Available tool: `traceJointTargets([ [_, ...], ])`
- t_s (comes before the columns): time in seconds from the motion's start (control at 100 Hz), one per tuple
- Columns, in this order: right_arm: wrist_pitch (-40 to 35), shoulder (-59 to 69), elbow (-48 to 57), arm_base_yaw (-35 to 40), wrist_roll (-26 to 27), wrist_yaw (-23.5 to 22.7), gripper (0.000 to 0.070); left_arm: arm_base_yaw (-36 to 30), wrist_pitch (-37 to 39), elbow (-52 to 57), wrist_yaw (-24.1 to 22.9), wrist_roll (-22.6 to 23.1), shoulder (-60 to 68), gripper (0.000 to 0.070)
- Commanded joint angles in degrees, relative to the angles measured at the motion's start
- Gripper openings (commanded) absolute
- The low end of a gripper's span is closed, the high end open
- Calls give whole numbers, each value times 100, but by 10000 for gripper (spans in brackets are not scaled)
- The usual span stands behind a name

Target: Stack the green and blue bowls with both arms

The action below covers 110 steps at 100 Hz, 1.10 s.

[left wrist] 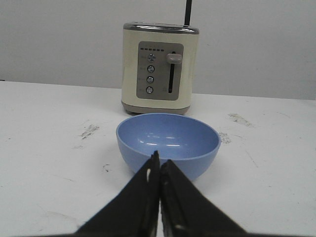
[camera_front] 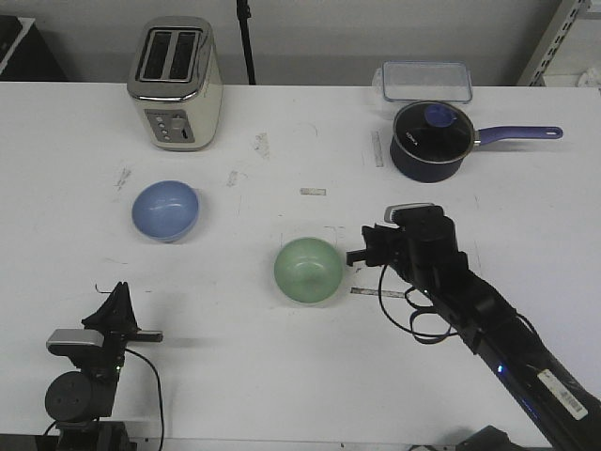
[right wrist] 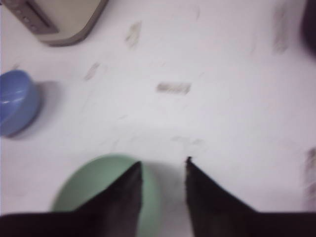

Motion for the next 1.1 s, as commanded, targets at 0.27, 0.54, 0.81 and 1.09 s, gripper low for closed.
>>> traceJointTargets([
  [0.27, 1827, -1266, -1373, -1482, -2566, 24, 4, 9, 66, -55, -9, -17, -11, 3],
  [0.54, 2463, -2634, -2343, -2481, -2531, 24, 4, 9, 66, -55, -9, -17, -11, 2],
  [0.81, 2610, -4216, -3257, -2667, -1394, 26, 4, 9, 66, -55, -9, -17, -11, 3],
  [1.09, 2015, -5136, -3348, -2667, -1353, 50, 4, 9, 66, -55, -9, -20, -11, 3],
])
